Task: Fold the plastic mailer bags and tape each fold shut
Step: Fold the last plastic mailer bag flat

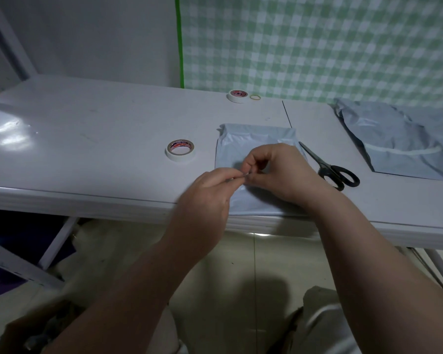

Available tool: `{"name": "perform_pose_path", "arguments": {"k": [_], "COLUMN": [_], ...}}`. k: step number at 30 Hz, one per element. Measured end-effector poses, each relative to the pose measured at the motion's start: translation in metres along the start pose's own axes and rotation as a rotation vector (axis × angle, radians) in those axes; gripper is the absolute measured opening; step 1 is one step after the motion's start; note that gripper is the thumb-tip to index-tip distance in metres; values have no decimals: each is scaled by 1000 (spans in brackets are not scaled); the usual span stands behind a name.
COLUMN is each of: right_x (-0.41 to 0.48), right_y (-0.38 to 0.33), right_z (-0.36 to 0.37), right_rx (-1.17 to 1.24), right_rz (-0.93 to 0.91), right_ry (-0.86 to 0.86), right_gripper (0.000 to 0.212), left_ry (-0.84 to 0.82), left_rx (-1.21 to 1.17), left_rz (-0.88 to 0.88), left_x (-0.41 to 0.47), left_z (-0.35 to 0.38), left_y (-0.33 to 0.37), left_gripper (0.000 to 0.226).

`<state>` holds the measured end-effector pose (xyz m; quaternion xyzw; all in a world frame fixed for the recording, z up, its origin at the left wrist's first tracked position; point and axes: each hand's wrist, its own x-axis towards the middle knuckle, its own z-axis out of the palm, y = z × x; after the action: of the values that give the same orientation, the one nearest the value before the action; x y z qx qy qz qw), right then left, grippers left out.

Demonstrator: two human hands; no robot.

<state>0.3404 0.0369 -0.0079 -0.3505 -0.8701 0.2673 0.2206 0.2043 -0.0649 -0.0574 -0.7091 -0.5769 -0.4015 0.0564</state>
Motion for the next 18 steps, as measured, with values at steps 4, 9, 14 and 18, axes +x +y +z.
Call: {"name": "perform_pose_path", "arguments": {"k": [4, 9, 14, 18], "right_x": [-4, 4, 16, 14], "right_y": [1, -2, -4, 0], "right_z": [2, 6, 11, 21], "right_rx": [2, 50, 47, 22], "right_rz": [-19, 1, 35, 49], "right_ry": [46, 9, -68, -37], "right_gripper": [33, 26, 17, 16], "left_ry": [5, 5, -80, -58], "left_rx": [-1, 33, 122, 308], "left_rz": [-16, -137, -250, -264], "left_x": [1, 0, 0, -5], "left_z": [0, 0, -3, -8], "left_y": [1, 0, -3, -7], "left_gripper": [37, 38, 37, 35]}}
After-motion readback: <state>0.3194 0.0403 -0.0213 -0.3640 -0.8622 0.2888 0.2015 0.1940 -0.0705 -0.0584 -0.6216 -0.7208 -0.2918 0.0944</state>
